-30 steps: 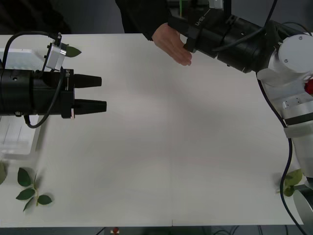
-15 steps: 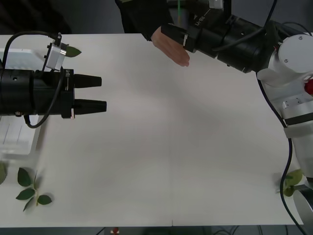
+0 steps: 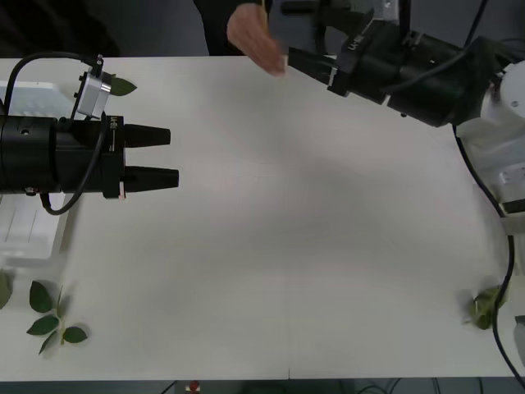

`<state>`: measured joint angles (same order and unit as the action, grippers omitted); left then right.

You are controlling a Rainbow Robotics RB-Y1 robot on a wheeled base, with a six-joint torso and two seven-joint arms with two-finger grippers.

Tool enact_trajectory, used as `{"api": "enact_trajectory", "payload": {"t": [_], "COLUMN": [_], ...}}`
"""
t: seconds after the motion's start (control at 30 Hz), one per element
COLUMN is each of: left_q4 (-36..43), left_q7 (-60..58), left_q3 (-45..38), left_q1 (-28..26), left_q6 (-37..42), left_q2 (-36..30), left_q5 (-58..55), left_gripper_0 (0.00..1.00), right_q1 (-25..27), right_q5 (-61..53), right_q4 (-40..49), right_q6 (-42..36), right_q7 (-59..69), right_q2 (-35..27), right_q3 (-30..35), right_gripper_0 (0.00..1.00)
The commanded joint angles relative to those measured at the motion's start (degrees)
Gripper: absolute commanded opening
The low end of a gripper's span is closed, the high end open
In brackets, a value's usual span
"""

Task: Place the red flowers into the right box and the blue flowers into the left box. If a person shows an open palm, hand one flower to the person first, then continue sorting.

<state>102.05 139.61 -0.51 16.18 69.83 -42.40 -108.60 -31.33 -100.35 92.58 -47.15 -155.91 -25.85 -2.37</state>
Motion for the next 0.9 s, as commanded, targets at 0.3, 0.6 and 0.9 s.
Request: {"api": "enact_trajectory", "payload": {"t": [0.3,0.6,0.9], "left_q4": [0.87,0.87,0.87], "left_q7": [-1.62,-1.62,-1.54], "left_q3": [-0.46,-0.46,-0.46], "left_q1": [0.08,0.08,0.08], "left_q6": [0.31,0.31,0.31], "left_q2": [0.66,0.57,0.66], "left_q5": [0.15,0.15,0.15], "left_gripper_0": [0.98,0.98,1.0], "right_q1": [4.26,7.68,8.65], "right_q5": [-2.48,2.36,7.19], "right_q4": [2.34,2.34,2.34], "right_q6": [-20.44,-36.26,-44.26], "right_q7": [0.91,0.91,0.91], "right_q2": [-9.92,-12.73,-14.14], "right_q3": [11.6,21.09,25.4], "right_gripper_0": [1.0,1.0,1.0]}}
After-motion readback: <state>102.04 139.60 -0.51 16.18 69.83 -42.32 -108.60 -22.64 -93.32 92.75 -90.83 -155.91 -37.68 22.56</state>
